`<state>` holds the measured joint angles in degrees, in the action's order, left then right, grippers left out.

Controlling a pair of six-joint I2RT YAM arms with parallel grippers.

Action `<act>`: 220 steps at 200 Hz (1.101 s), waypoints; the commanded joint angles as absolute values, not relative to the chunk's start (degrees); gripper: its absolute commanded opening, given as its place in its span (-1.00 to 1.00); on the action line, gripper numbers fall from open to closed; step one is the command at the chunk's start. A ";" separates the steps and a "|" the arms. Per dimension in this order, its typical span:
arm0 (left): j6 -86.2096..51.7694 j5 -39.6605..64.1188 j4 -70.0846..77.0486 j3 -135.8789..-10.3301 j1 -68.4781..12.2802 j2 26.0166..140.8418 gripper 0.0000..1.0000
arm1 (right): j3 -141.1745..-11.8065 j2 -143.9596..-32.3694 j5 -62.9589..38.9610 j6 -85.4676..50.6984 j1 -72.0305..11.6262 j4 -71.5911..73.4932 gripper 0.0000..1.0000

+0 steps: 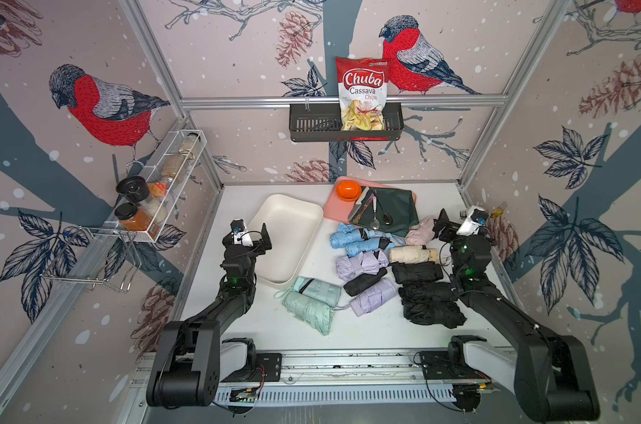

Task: Put the umbrella into the storage box
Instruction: Pick up the umbrella from the center of the board.

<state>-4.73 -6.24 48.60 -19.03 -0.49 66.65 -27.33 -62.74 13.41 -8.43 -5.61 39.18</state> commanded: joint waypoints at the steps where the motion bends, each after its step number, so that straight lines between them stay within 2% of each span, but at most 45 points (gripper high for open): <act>1: -11.49 -8.12 40.05 -20.19 -0.21 62.03 0.95 | -34.84 -63.43 13.41 -13.00 -9.69 18.04 0.99; 59: -24.33 -11.66 26.59 -21.51 -0.27 51.86 0.95 | -58.08 -79.46 5.52 -9.09 -34.72 -12.14 0.99; 114: -30.30 -14.82 19.19 -22.88 -0.30 48.32 0.95 | -70.43 -90.27 -4.54 -4.16 -56.64 -23.67 0.99; 146: -32.02 -14.33 17.23 -22.94 -0.32 47.21 0.95 | -76.87 -96.61 -5.34 -5.31 -63.86 -31.09 1.00; 191: -33.38 -14.14 13.40 -22.50 -0.35 45.92 0.95 | -83.39 -107.51 -4.64 -6.31 -70.63 -39.79 0.78; 220: -33.37 -14.08 11.89 -22.30 -0.35 44.31 0.95 | -85.38 -110.71 -4.44 -6.23 -73.27 -41.30 0.78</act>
<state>-32.80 -13.76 13.52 -22.41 -0.49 45.32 -83.85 -109.12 -5.04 -6.15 -72.03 -37.34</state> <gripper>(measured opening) 0.977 0.885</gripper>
